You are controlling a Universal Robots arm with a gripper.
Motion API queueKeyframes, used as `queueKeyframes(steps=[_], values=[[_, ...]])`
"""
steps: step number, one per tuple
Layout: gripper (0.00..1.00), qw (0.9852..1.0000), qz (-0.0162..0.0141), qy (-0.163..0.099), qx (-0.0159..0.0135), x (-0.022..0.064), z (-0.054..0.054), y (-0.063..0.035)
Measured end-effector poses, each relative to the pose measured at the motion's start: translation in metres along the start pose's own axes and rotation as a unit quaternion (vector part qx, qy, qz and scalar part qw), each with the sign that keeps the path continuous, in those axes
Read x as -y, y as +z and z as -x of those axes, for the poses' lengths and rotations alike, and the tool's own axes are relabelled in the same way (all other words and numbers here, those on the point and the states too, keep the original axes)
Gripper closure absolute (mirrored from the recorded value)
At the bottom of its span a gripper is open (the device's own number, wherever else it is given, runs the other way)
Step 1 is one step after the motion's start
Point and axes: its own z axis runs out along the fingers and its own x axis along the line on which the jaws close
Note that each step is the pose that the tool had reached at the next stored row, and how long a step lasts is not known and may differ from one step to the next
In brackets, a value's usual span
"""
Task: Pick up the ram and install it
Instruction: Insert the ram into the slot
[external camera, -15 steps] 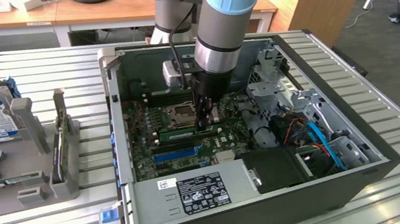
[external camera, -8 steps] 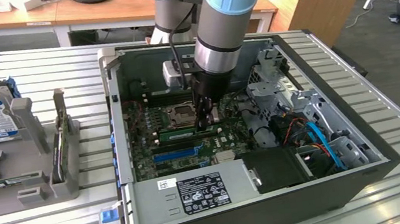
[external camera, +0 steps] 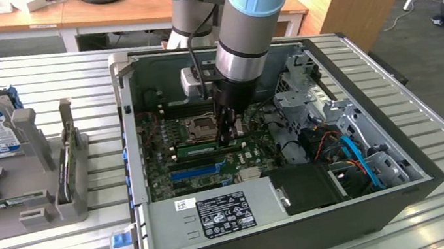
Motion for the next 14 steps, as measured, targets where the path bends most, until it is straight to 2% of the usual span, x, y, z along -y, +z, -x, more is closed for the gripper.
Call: queueKeyframes(steps=[13,14], values=[[0.80,1.0000,0.0000,0.000,0.0000,0.0000,0.0000,0.0000],[0.75,1.0000,0.0000,0.000,0.0000,0.0000,0.0000,0.0000]])
